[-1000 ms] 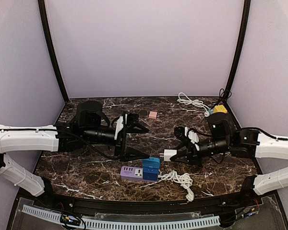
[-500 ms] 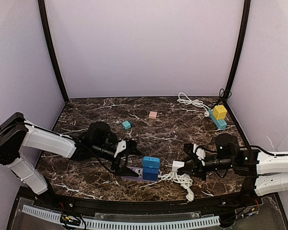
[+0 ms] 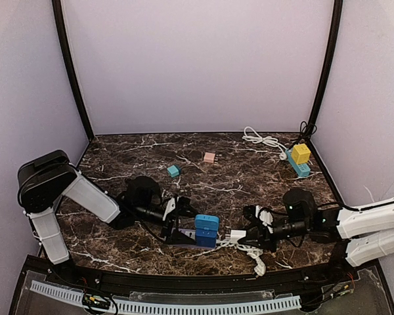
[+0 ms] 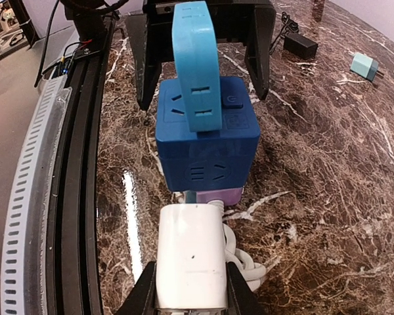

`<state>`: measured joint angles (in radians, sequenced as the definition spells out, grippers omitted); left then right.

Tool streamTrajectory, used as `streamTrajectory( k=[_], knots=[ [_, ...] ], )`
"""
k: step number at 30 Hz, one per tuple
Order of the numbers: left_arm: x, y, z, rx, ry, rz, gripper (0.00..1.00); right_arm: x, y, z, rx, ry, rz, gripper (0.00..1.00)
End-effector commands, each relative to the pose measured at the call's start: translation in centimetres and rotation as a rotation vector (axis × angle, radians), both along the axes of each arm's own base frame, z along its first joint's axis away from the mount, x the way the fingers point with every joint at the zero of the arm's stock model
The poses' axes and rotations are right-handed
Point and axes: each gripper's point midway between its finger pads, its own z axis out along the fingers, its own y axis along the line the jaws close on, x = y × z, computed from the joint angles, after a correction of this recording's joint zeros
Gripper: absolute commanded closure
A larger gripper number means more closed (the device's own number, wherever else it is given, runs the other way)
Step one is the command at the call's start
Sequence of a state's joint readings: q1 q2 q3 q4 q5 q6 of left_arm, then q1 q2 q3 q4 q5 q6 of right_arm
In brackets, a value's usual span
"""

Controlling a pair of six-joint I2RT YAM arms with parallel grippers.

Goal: Insert the plug
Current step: Insert the plug into the socket.

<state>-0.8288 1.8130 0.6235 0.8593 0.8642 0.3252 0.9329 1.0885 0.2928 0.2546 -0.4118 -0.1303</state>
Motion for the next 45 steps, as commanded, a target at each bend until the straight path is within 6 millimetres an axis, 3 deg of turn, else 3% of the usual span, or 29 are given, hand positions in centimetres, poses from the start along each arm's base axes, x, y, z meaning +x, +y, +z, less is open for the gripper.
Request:
streamTrajectory(
  k=[1, 9, 14, 24, 26, 34, 40, 45],
  knots=[
    [0.0, -0.9, 0.6, -0.061, -0.024, -0.008, 0.17, 0.3, 1.0, 1.6, 0.087, -0.060, 0.032, 1.00],
    [-0.1, -1.9, -0.9, -0.055, 0.001, -0.007, 0.27, 0.3, 1.2, 1.0, 0.062, -0.066, 0.050, 1.00],
    [0.1, -2.6, -0.8, -0.075, -0.014, -0.015, 0.32, 0.4, 1.1, 0.7, 0.054, -0.063, 0.045, 1.00],
    [-1.4, -2.9, -1.8, -0.075, -0.055, -0.086, 0.40, 0.6, 1.6, 0.1, 0.047, -0.049, 0.049, 1.00],
    [-1.6, -2.9, -1.9, -0.074, -0.053, -0.090, 0.46, 0.6, 1.8, 0.0, 0.047, -0.050, 0.053, 1.00],
    [-1.5, -2.6, -3.1, -0.045, -0.054, -0.070, 0.95, 0.5, 2.2, 0.1, 0.077, -0.048, 0.066, 1.00],
    [-1.3, -2.5, -3.9, 0.000, 0.071, -0.012, 0.99, 0.8, 2.5, 0.3, 0.108, -0.065, 0.059, 1.00],
    [-0.8, -2.5, -4.5, 0.016, 0.079, 0.018, 0.99, 0.8, 2.5, -0.9, 0.076, -0.062, 0.066, 1.00]
  ],
)
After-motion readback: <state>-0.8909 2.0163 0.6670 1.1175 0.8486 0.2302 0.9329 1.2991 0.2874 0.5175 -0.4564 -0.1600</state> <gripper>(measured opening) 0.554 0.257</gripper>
